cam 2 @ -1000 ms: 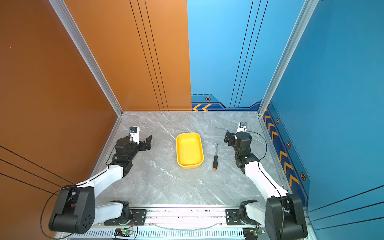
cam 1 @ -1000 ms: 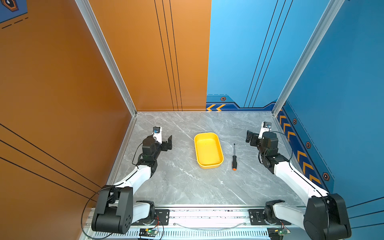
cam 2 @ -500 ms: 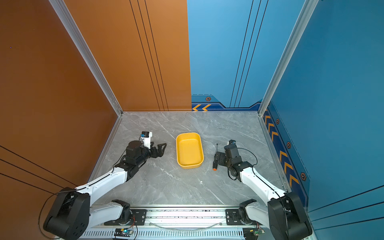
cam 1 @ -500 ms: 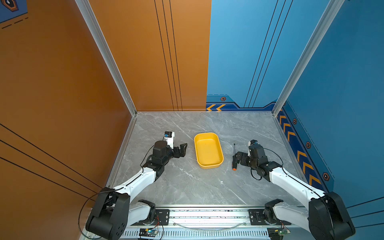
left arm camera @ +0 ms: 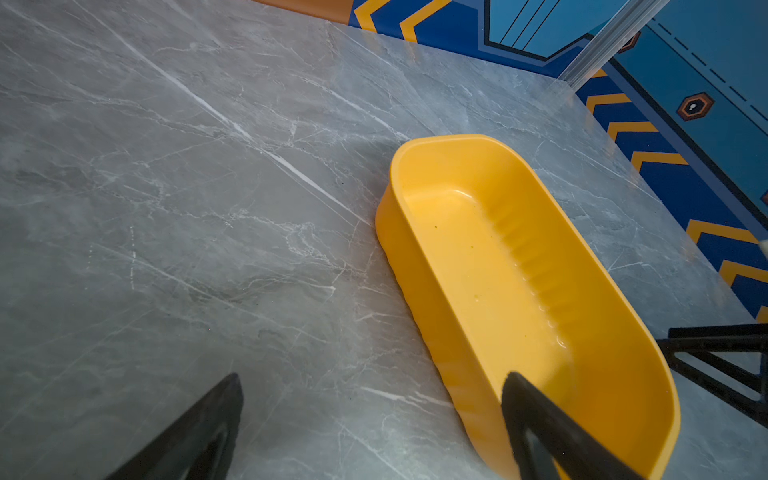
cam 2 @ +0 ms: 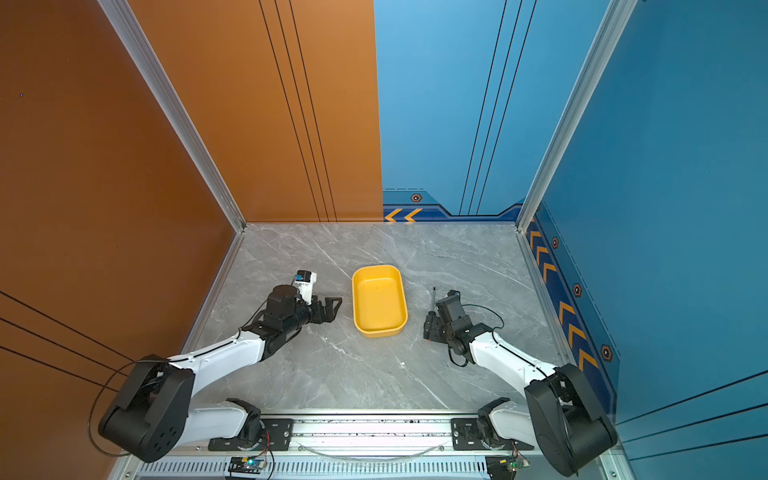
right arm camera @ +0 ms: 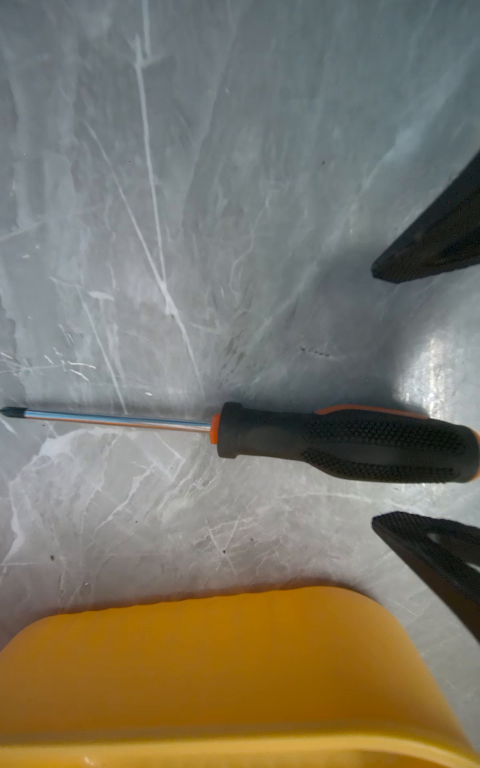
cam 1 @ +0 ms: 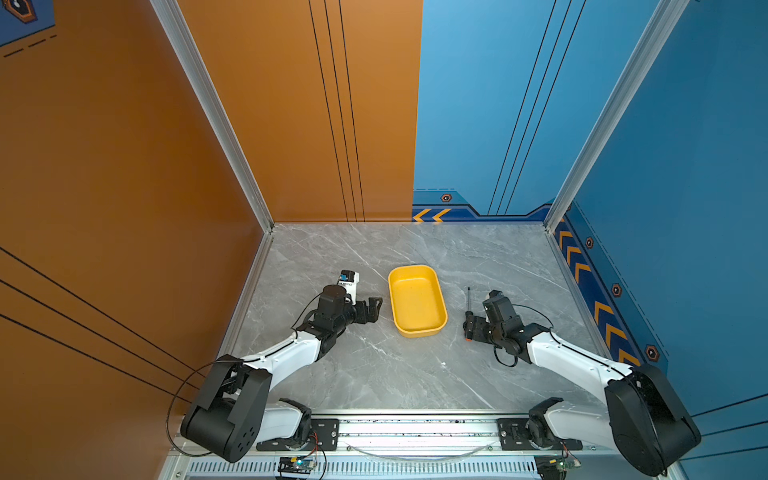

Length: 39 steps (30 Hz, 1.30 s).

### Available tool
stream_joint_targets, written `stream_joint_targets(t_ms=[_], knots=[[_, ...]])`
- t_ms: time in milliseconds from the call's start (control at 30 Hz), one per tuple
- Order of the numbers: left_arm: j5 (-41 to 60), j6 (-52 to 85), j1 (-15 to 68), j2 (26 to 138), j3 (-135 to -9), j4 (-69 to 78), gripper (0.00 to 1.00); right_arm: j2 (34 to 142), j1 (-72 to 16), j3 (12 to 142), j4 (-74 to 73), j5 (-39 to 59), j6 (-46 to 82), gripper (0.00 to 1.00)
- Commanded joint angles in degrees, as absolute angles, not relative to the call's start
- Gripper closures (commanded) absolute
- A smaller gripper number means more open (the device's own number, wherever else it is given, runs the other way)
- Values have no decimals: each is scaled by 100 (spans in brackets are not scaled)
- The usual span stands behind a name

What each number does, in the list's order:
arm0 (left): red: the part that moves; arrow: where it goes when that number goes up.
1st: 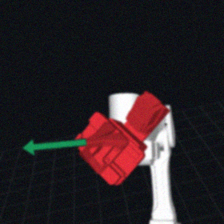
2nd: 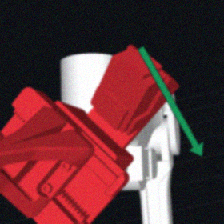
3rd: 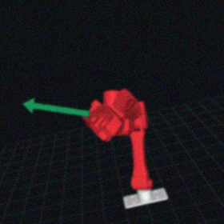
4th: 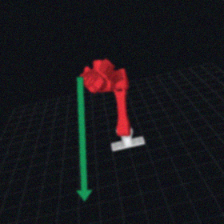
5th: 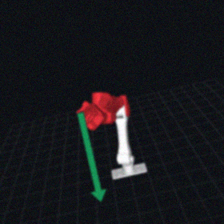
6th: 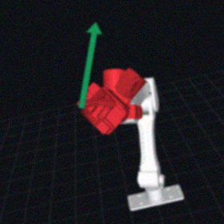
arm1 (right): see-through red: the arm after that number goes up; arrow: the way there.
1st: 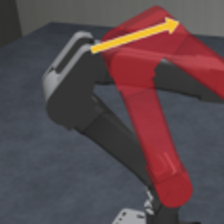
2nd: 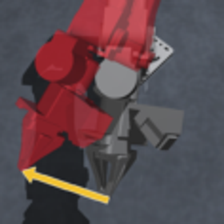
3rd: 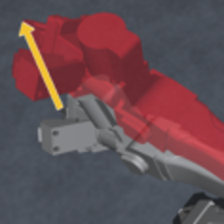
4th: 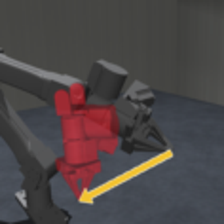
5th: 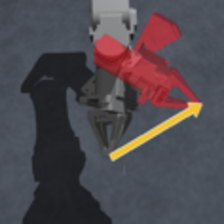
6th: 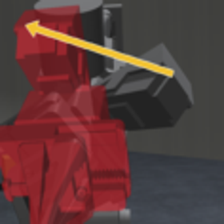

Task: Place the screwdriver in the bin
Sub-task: 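Move the right gripper down over the black-handled screwdriver's grip, then close the right gripper on the screwdriver's black handle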

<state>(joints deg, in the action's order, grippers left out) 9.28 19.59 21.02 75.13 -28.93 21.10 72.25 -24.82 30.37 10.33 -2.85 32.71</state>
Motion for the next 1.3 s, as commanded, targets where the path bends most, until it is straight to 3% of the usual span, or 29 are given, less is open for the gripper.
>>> stream_joint_targets(t_ms=[0, 333, 1267], knots=[[910, 2030, 2127, 7512, -2789, 2076, 2, 7426, -2598, 3219, 1222, -504, 3428, 17], [830, 1995, 2127, 7348, -2649, 2079, 2, 7865, -2869, 3435, 1212, -743, 3401, 27], [738, 1872, 2092, 7177, -2680, 1786, 2, 8689, -3058, 3955, 1291, -1168, 3279, 68]])
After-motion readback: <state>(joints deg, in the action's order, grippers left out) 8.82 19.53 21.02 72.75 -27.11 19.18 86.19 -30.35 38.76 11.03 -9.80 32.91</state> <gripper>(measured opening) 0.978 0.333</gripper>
